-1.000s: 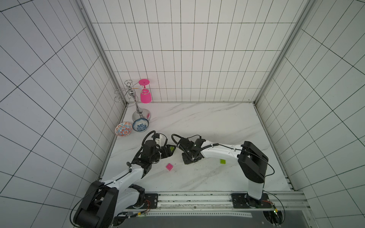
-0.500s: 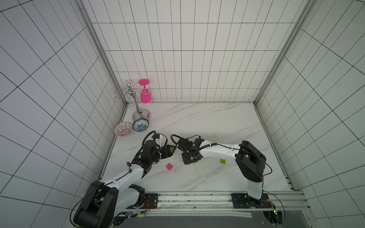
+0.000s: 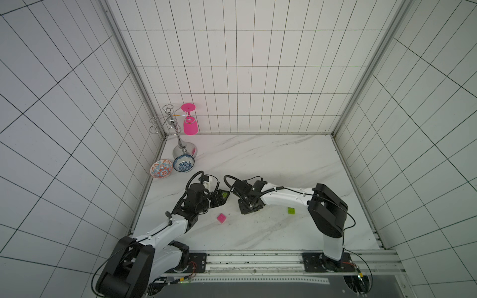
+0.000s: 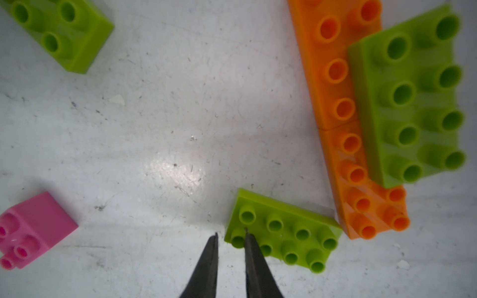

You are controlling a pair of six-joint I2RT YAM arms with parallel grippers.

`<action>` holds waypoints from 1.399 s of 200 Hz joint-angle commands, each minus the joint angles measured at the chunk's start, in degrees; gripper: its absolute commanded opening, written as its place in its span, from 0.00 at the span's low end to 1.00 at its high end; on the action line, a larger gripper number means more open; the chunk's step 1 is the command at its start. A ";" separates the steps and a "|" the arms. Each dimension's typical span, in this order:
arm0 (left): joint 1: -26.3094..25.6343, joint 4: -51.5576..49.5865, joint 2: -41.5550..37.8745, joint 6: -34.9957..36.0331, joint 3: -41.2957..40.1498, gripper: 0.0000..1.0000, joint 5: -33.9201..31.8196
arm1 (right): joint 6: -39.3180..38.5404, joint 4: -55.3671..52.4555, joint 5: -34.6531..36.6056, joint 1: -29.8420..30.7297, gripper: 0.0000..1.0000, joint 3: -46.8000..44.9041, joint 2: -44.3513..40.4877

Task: Assemble a small pinwheel with lego
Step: Adjust the lego brick at the center of the board.

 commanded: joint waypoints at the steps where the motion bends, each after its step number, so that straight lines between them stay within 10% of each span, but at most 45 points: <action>1: 0.24 0.20 -0.75 0.72 0.13 0.74 -0.34 | 1.64 -1.98 0.70 -0.67 0.23 -0.07 0.60; 280: 0.25 -1.45 -2.02 0.54 0.11 0.74 -1.36 | -5.31 -8.50 -4.07 0.66 0.09 -1.91 1.89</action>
